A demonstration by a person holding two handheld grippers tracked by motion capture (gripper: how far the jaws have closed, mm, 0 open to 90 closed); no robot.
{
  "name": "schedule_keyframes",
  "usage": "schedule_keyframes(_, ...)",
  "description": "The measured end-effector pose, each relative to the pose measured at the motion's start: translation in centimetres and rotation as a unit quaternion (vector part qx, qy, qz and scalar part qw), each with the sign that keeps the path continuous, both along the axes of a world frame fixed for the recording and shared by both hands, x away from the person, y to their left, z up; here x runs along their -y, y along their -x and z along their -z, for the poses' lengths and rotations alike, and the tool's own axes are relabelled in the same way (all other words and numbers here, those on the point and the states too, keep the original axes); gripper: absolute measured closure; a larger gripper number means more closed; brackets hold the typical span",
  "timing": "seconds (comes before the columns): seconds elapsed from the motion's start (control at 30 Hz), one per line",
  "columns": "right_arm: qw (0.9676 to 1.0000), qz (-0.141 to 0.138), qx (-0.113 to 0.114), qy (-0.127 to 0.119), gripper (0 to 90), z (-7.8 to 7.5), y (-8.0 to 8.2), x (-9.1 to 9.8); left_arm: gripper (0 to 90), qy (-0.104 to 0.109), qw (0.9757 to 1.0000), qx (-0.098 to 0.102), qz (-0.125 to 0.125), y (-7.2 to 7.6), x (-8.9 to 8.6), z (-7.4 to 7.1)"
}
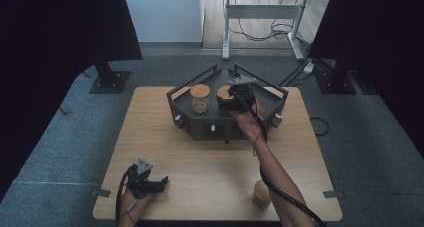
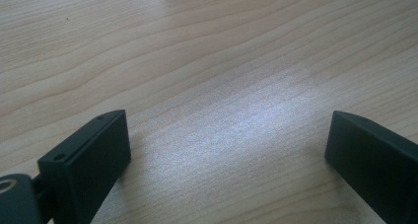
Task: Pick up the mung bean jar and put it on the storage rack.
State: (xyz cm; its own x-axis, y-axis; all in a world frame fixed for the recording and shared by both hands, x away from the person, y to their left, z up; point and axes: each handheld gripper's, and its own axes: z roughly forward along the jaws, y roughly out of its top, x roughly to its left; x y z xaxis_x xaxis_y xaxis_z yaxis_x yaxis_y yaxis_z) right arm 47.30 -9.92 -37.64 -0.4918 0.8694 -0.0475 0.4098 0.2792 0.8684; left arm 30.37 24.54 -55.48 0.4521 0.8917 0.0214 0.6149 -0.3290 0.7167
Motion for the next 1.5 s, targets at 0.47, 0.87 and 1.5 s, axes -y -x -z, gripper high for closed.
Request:
schedule_keyframes(0.47,0.9998,0.006,-0.001,-0.018,23.2,0.7,-0.3,0.3,3.2,-0.001,1.0,0.0,0.0,0.0,0.0,0.0)
schedule_keyframes(0.87,0.9998,0.0,0.0,-0.019,22.8,0.8,-0.3,0.5,3.2,-0.001,1.0,0.0,0.0,0.0,0.0,0.0)
schedule_keyframes(1.5,0.9993,-0.019,0.012,-0.031,6.0,0.7,-0.2,1.2,3.2,-0.001,1.0,-0.001,0.001,0.0,0.0,0.0)
